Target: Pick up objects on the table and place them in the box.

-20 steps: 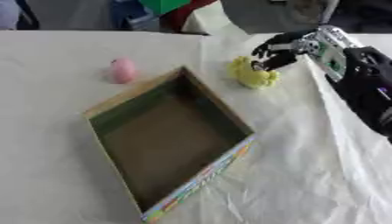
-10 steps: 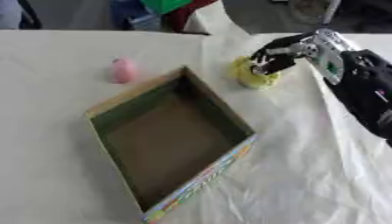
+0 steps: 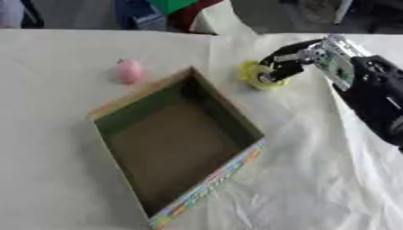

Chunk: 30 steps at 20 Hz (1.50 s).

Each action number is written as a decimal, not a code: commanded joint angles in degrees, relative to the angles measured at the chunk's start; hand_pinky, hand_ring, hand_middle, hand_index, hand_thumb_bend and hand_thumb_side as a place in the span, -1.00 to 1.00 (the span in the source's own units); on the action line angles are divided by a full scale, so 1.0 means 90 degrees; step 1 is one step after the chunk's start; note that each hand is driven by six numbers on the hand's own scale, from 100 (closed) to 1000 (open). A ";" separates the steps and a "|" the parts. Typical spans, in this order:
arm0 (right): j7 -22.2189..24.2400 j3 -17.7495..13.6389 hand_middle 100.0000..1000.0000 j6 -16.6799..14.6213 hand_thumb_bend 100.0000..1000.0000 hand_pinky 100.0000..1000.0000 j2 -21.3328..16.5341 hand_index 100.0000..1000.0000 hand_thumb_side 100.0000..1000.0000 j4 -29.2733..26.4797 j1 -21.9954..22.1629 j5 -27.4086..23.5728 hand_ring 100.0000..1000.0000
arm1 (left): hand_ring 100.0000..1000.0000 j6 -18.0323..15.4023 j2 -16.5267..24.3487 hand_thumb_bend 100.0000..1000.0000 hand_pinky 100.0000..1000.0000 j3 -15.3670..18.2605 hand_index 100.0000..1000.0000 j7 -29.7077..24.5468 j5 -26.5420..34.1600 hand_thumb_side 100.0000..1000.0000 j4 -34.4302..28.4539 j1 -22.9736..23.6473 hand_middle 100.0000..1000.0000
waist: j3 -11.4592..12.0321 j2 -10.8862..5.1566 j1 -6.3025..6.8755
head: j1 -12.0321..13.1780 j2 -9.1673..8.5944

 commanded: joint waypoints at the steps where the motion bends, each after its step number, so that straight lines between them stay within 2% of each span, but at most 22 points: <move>1: 0.0025 -0.0008 0.78 -0.0075 -1.00 0.55 0.0001 1.00 1.00 0.0206 -0.0115 0.0254 0.80 | 0.16 -0.0005 0.0112 -1.00 -0.12 0.0001 0.40 -0.0025 0.0003 0.92 -0.0108 -0.0049 0.21 | 0.0012 -0.0100 0.0015 | -0.0026 -0.0075; 5: 0.0042 -0.0033 0.79 -0.0257 -1.00 0.55 0.0117 1.00 1.00 0.0420 -0.0133 0.0431 0.80 | 0.16 0.0000 0.0103 -1.00 -0.12 -0.0001 0.40 -0.0027 0.0004 0.92 -0.0108 -0.0052 0.21 | 0.0012 -0.0089 0.0017 | -0.0026 -0.0070; 8: 0.0016 -0.0037 0.72 -0.0367 -1.00 0.54 0.0191 1.00 1.00 0.0546 -0.0139 0.0544 0.79 | 0.16 0.0006 0.0098 -1.00 -0.12 -0.0002 0.40 -0.0026 0.0004 0.92 -0.0108 -0.0047 0.21 | 0.0018 -0.0086 0.0018 | -0.0030 -0.0070; 10: -0.0048 -0.0044 0.62 -0.0444 -1.00 0.51 0.0220 0.92 1.00 0.0550 -0.0143 0.0558 0.74 | 0.16 0.0009 0.0097 -1.00 -0.12 -0.0001 0.39 -0.0026 0.0004 0.91 -0.0108 -0.0043 0.21 | 0.0018 -0.0086 0.0021 | -0.0029 -0.0065; 11: -0.0108 -0.0049 0.55 -0.0465 -1.00 0.48 0.0222 0.86 0.89 0.0508 -0.0145 0.0536 0.71 | 0.16 0.0010 0.0098 -1.00 -0.12 -0.0001 0.39 -0.0026 0.0003 0.91 -0.0108 -0.0042 0.21 | 0.0016 -0.0085 0.0021 | -0.0029 -0.0062; 14: -0.0348 -0.0033 0.34 -0.0423 -1.00 0.42 0.0199 0.68 0.36 0.0283 -0.0138 0.0368 0.63 | 0.16 0.0019 0.0095 -1.00 -0.12 -0.0007 0.39 -0.0031 0.0002 0.92 -0.0108 -0.0045 0.21 | 0.0009 -0.0083 0.0017 | -0.0029 -0.0063; 15: -0.0414 -0.0008 0.30 -0.0383 -1.00 0.41 0.0188 0.66 0.26 0.0201 -0.0133 0.0300 0.61 | 0.16 0.0020 0.0095 -1.00 -0.12 -0.0008 0.39 -0.0033 0.0003 0.91 -0.0108 -0.0047 0.21 | 0.0009 -0.0083 0.0017 | -0.0030 -0.0063; 17: -0.0496 0.0045 0.07 -0.0292 -1.00 0.34 0.0172 0.49 -0.12 0.0065 -0.0117 0.0175 0.52 | 0.16 0.0018 0.0099 -1.00 -0.12 -0.0008 0.39 -0.0034 0.0004 0.91 -0.0108 -0.0048 0.21 | 0.0011 -0.0084 0.0019 | -0.0034 -0.0065; 22: -0.0462 0.0147 -0.15 -0.0020 -1.00 0.26 0.0143 0.26 -0.70 -0.0177 -0.0077 -0.0230 0.42 | 0.16 0.0013 0.0102 -1.00 -0.12 -0.0009 0.39 -0.0039 0.0008 0.91 -0.0108 -0.0040 0.21 | 0.0014 -0.0087 0.0027 | -0.0043 -0.0070; 30: -0.0531 0.0180 -0.37 0.0449 -1.00 0.13 0.0046 0.05 -0.74 -0.0695 -0.0054 -0.0873 0.22 | 0.16 0.0020 0.0102 -1.00 -0.12 -0.0014 0.39 -0.0055 0.0009 0.91 -0.0108 -0.0036 0.22 | 0.0008 -0.0086 0.0031 | -0.0048 -0.0063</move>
